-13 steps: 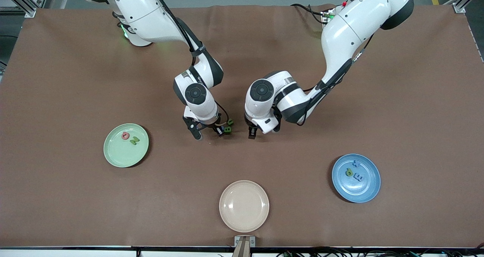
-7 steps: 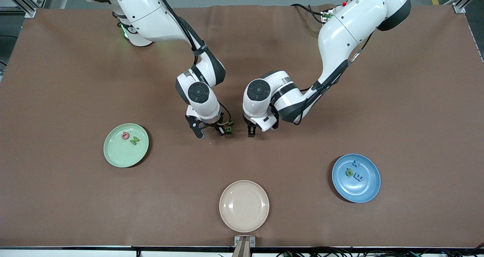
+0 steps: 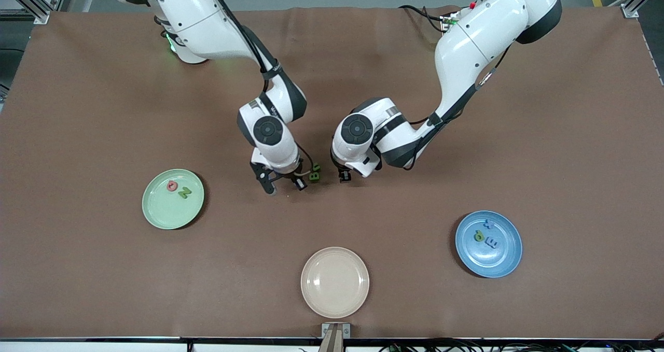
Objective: Sort upper and lower case letters into plates
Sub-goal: 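Carry the G to the green plate while the left gripper reaches green n, then grasp the n with the left gripper while the right gripper releases G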
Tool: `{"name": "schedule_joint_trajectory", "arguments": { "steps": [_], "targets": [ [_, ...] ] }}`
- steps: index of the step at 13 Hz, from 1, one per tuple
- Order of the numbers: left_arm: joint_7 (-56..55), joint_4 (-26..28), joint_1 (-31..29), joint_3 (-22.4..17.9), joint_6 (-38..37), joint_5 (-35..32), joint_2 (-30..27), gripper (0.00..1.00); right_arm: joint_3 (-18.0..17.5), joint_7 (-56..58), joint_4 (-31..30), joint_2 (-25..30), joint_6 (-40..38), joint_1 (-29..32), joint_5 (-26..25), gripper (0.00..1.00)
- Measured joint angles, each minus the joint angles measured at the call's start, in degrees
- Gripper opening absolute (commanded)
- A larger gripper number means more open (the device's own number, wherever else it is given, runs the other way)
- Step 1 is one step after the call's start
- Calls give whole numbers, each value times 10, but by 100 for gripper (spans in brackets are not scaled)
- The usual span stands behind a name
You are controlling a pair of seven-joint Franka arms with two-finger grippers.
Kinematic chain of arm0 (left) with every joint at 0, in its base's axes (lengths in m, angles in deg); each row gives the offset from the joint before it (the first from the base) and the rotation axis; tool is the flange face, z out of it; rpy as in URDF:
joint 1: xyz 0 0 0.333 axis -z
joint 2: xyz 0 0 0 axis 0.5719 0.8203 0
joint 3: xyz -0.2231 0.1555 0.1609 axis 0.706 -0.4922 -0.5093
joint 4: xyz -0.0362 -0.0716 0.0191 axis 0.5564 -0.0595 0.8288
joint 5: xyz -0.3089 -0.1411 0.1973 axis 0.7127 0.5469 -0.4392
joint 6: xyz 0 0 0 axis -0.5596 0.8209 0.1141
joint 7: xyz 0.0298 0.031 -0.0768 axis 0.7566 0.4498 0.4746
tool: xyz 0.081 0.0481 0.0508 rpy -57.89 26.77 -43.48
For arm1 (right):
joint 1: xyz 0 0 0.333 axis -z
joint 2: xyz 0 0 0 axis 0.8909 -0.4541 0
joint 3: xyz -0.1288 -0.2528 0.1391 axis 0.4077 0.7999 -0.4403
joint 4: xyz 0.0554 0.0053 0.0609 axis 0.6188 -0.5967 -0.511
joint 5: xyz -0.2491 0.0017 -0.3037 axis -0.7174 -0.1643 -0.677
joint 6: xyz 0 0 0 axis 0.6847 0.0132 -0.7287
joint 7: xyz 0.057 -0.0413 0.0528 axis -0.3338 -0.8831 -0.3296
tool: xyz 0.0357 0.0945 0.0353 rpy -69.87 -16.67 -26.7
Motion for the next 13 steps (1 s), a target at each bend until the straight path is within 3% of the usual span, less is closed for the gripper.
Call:
{"name": "schedule_joint_trajectory", "arguments": {
  "steps": [3,8,13],
  "targets": [
    [-39,0,37,-24,19,5,3,73,6,114,-6,10,-22,60,-1,0],
    [-64,-4,74,-50,56,11,3,73,9,387,-78,92,-34,207,-1,0],
    [-67,-29,145,-119,62,20,7,73,7,593,-112,114,-43,313,-1,0]
  ]
}}
